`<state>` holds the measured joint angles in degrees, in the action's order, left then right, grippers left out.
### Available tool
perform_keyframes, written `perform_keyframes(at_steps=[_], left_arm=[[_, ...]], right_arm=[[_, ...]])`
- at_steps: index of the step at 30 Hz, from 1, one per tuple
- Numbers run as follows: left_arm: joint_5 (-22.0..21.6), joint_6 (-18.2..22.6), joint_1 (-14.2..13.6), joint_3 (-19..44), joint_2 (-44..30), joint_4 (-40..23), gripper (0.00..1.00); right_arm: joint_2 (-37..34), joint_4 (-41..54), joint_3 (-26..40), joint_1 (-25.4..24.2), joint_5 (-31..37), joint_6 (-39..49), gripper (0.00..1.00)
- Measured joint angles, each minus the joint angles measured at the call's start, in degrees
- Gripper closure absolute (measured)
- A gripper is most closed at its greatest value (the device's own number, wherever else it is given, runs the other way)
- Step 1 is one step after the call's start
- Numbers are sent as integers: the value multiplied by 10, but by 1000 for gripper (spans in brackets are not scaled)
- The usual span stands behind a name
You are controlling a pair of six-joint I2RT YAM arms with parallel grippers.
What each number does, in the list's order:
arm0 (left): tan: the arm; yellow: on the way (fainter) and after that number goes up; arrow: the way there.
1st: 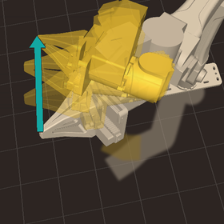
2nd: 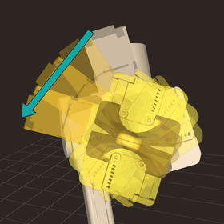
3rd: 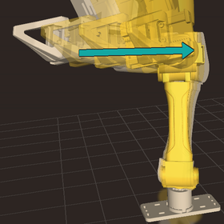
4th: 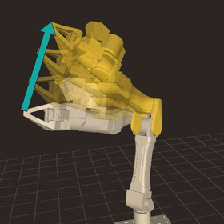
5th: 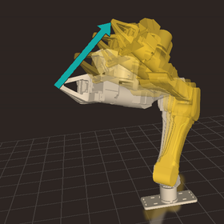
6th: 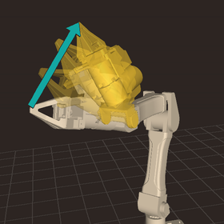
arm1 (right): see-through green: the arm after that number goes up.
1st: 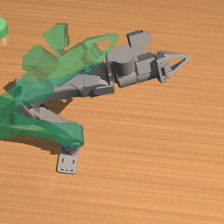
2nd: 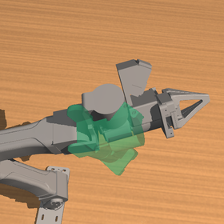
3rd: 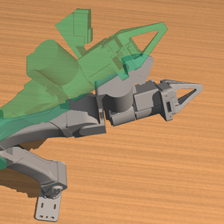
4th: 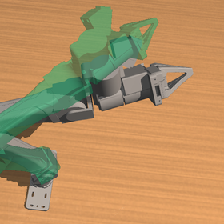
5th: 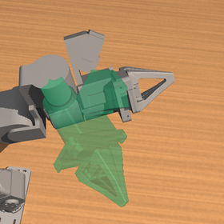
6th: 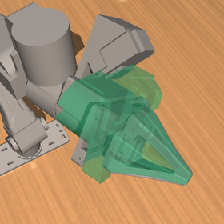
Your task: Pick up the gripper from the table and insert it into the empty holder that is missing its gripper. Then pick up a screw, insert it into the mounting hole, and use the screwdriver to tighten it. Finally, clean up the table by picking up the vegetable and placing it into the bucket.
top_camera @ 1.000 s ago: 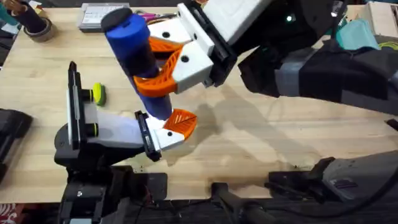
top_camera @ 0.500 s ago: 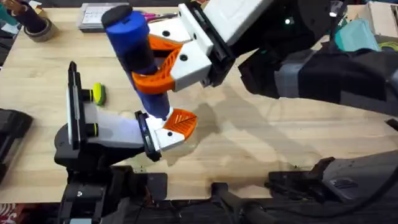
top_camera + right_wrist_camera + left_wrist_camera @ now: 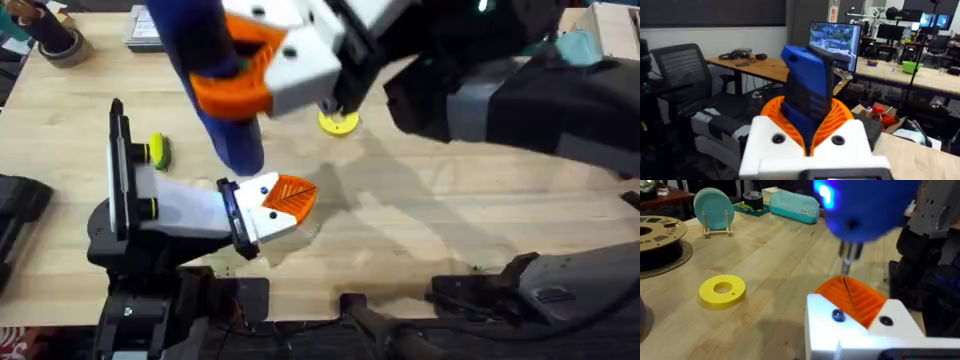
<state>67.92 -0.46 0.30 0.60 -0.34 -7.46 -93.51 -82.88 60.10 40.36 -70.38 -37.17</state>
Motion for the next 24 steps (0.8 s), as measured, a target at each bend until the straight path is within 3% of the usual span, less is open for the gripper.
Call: perform_keyframes(at_steps=[9, 24], left_arm=[[0, 3, 0, 0, 0, 0, 998], [0, 5, 0, 0, 0, 0, 998]], right_arm=[[0, 30, 25, -2, -2, -5, 976], [0, 32, -1, -1, -2, 16, 976]])
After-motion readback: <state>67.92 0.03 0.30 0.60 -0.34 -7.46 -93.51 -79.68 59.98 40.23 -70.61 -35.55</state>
